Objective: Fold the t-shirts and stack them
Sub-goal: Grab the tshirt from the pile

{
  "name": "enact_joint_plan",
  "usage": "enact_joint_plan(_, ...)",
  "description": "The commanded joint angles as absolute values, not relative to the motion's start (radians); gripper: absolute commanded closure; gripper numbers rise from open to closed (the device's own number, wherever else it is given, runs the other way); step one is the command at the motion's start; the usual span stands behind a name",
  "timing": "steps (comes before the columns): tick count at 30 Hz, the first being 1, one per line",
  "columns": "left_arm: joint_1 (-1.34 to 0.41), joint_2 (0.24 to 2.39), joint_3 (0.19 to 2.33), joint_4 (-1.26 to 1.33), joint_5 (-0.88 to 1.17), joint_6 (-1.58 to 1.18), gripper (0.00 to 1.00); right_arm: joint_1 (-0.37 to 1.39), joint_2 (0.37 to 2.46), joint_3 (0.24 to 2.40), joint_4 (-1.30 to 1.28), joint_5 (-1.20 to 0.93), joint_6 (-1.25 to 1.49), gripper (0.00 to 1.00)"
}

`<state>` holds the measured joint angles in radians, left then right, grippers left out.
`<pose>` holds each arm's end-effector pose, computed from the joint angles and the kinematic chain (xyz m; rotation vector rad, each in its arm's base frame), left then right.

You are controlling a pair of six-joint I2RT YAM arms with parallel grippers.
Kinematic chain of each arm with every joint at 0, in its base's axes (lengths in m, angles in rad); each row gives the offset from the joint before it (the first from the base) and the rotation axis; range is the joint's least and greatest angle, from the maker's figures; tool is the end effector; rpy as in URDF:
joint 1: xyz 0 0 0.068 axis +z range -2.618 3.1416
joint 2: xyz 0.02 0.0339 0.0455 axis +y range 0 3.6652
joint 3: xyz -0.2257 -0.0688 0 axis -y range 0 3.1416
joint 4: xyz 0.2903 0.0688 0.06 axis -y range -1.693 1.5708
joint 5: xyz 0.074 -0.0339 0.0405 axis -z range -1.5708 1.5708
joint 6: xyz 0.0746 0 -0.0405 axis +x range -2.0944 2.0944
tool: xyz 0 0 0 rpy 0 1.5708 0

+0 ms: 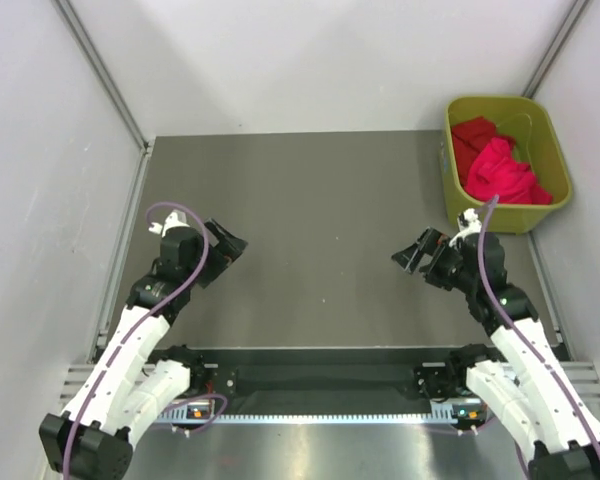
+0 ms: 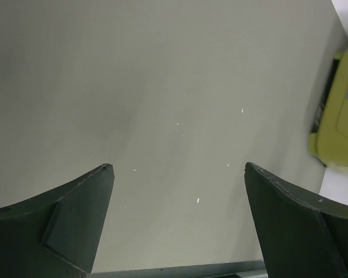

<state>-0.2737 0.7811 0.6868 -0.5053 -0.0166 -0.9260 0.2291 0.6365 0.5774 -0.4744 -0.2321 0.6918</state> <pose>0.2671 -0.0737 0.2210 -0.7297 2.1267 -0.6544 0.2474 0.0753 0.2158 0.3596 2.1611 0.7827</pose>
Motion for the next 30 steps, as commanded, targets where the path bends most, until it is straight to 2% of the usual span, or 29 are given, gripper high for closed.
enact_joint_plan(1,-0.259,0.744,0.761,-0.591,-0.097,-0.945,0.02,0.189,0.715,0.751,-0.620,-0.095,0.582,0.00)
enact_joint_plan(2,-0.258,0.730,0.753,-0.559,-0.045,-0.921,0.02,0.186,0.751,0.777,-0.605,-0.059,0.557,0.00)
enact_joint_plan(5,-0.256,0.658,0.741,-0.506,-0.093,-0.923,0.02,0.176,0.845,0.912,-0.601,0.027,0.499,0.00)
enact_joint_plan(7,-0.256,0.628,0.736,-0.462,-0.101,-0.914,0.01,0.161,0.912,1.038,-0.604,0.113,0.477,0.03)
enact_joint_plan(9,-0.256,0.637,0.745,-0.419,-0.017,-0.864,0.03,0.126,1.043,1.135,-0.606,0.165,0.462,0.09)
enact_joint_plan(14,-0.256,0.875,0.897,-0.435,0.237,-0.668,0.12,0.030,1.397,1.504,-0.643,0.252,0.446,0.14)
enact_joint_plan(16,-0.256,0.989,0.951,-0.472,0.320,-0.612,0.16,-0.039,1.557,1.653,-0.658,0.215,0.469,0.16)
enact_joint_plan(17,-0.256,1.020,0.971,-0.495,0.348,-0.588,0.17,-0.102,1.610,1.702,-0.672,0.184,0.475,0.23)
enact_joint_plan(19,-0.256,1.073,1.008,-0.496,0.408,-0.537,0.18,-0.149,1.742,1.813,-0.666,0.147,0.500,0.25)
enact_joint_plan(24,-0.252,1.123,0.983,-0.390,0.437,-0.499,0.18,-0.250,1.940,1.919,-0.608,0.193,0.503,0.27)
enact_joint_plan(27,-0.252,1.156,1.015,-0.397,0.453,-0.454,0.19,-0.281,2.011,1.902,-0.584,0.181,0.483,0.32)
enact_joint_plan(30,-0.250,1.173,1.032,-0.400,0.430,-0.416,0.19,-0.281,2.039,1.858,-0.563,0.213,0.453,0.32)
